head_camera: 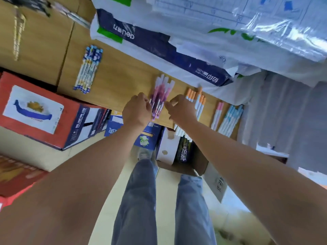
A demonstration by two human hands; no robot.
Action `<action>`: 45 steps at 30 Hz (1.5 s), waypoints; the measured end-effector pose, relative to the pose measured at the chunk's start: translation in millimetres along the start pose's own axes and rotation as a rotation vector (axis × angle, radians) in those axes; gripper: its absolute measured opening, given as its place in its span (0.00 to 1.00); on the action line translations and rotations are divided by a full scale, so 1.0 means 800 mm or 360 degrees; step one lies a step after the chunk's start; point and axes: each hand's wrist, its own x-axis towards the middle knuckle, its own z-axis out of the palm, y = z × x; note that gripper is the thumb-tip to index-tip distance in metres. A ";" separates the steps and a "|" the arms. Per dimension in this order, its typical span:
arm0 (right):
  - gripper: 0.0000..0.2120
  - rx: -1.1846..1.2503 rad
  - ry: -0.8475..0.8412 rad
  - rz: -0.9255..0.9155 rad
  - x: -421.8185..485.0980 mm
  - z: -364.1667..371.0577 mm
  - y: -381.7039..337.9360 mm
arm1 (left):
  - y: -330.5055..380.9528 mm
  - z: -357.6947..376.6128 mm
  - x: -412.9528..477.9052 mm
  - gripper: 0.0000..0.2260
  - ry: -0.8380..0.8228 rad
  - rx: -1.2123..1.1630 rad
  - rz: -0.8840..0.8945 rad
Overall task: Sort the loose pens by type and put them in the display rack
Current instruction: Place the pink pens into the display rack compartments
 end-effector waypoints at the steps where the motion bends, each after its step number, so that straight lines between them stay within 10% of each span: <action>1: 0.14 -0.0029 0.0035 0.0034 0.013 0.012 -0.003 | -0.003 0.004 0.012 0.11 -0.0003 0.0023 0.0017; 12: 0.31 -0.0295 0.0198 0.0212 0.058 0.036 -0.015 | -0.005 0.022 0.045 0.19 0.0103 0.0224 0.0205; 26: 0.15 -0.0404 0.0122 0.0126 0.051 0.037 -0.018 | -0.001 0.018 0.062 0.22 0.0000 0.0652 0.0238; 45: 0.06 0.0384 0.0149 -0.0106 -0.104 -0.105 0.003 | 0.105 -0.078 -0.048 0.06 -0.0467 -0.0400 0.0519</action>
